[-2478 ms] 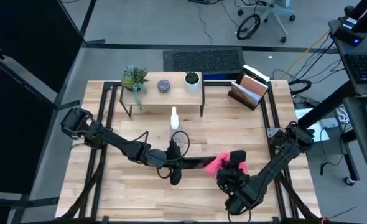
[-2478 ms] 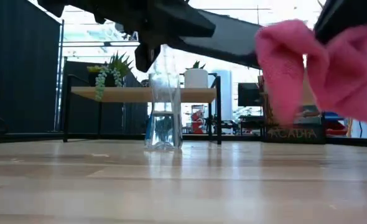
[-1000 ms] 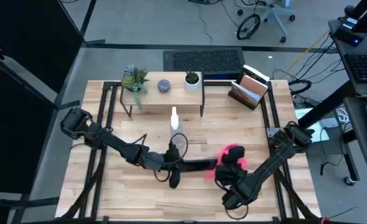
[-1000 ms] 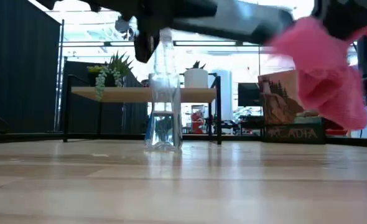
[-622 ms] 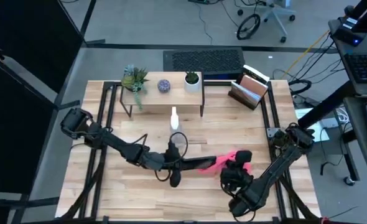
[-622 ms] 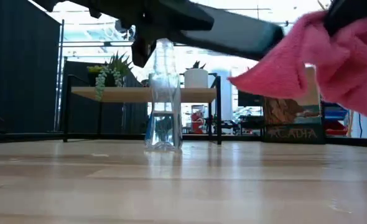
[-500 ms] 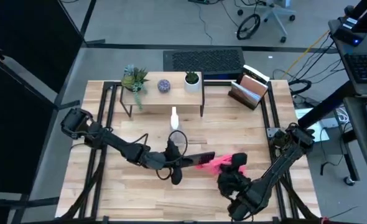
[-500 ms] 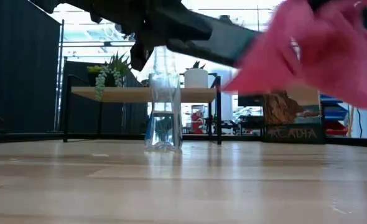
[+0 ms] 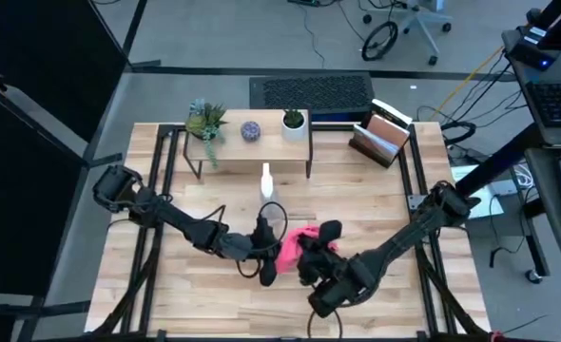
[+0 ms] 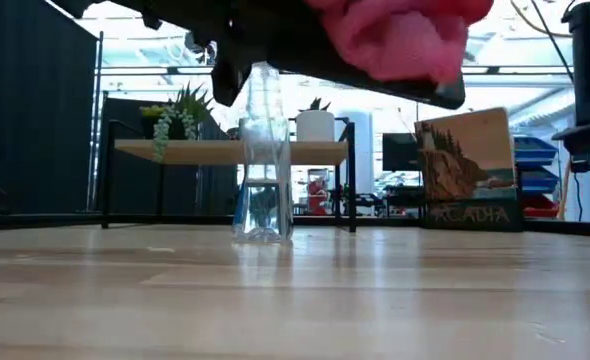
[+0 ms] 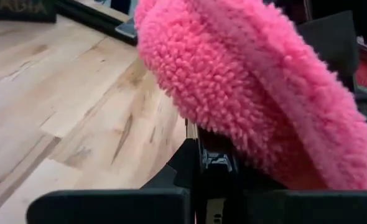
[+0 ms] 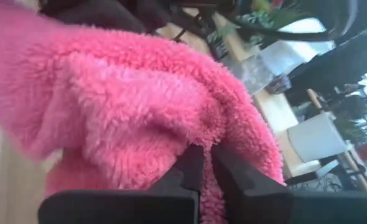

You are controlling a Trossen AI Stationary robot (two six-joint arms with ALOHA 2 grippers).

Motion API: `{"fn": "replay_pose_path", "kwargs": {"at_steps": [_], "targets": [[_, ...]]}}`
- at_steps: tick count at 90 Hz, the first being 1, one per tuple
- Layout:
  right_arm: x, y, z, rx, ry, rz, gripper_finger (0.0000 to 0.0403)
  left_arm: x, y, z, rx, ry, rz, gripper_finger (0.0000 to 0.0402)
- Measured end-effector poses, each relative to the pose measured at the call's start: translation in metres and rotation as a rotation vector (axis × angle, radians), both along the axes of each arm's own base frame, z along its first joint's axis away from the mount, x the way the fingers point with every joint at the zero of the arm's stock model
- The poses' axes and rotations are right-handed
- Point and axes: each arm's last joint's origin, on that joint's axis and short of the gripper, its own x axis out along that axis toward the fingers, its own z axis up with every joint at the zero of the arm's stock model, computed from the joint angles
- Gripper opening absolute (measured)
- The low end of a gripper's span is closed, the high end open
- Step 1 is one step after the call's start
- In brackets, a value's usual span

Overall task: Apply microfiber cloth
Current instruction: Wipe the black cellphone with the pink microfiber cloth

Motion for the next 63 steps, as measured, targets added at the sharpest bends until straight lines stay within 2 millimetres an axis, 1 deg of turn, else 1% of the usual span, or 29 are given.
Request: {"fn": "replay_pose_path", "kwargs": {"at_steps": [13, 24, 48, 63], "targets": [[-0.018, 0.005, -0.006, 0.021, 0.057, -0.02, 0.0, 0.0, -0.001, 0.0, 0.003, -0.002, -0.01, 0.0007], [-0.04, 0.012, -0.008, 0.023, 0.094, -0.049, 0.0, 0.0, -0.001, 0.001, 0.0, -0.013, -0.017, 0.0007], [-0.082, 0.02, -0.008, 0.051, 0.233, -0.149, 0.0, 0.001, -0.001, 0.005, -0.007, -0.033, -0.01, 0.0007], [-0.098, 0.031, -0.008, 0.094, 0.288, -0.154, 0.0, 0.001, -0.001, 0.004, -0.004, -0.023, -0.007, 0.0007]]}}
